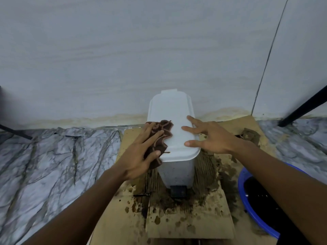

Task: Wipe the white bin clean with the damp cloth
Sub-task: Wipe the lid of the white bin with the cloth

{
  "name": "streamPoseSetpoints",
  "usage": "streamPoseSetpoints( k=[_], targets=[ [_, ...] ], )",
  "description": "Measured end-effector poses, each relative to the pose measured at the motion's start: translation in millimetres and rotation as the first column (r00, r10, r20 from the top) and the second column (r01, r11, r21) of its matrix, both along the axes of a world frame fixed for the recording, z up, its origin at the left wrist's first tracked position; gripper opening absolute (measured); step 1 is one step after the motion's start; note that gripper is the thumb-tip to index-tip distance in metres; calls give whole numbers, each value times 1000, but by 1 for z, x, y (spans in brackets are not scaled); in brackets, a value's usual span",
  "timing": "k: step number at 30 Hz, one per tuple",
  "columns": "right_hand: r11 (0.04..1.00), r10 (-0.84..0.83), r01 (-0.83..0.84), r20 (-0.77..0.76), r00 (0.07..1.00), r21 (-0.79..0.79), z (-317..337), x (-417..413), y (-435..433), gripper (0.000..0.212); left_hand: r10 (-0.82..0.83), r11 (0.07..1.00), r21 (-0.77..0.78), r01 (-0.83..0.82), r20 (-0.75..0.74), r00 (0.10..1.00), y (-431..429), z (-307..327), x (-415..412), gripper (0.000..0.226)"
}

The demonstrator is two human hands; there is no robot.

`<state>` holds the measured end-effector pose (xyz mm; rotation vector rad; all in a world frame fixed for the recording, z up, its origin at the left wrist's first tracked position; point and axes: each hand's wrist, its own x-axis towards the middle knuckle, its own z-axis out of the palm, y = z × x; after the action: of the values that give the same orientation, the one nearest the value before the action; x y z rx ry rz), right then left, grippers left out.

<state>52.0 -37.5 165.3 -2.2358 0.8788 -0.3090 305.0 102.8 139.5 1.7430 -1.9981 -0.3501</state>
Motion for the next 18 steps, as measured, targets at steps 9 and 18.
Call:
streamPoseSetpoints(
  k=[9, 18],
  targets=[
    [999, -2, -2, 75, 997, 51, -6, -3, -7, 61, -37, 983, -154, 103, 383, 923, -31, 2, -31, 66],
    [997, -5, -6, 133, 991, 81, -9, 0, -6, 75, 71, 992, -113, -47, 216, 974, -15, -6, -15, 70]
  ],
)
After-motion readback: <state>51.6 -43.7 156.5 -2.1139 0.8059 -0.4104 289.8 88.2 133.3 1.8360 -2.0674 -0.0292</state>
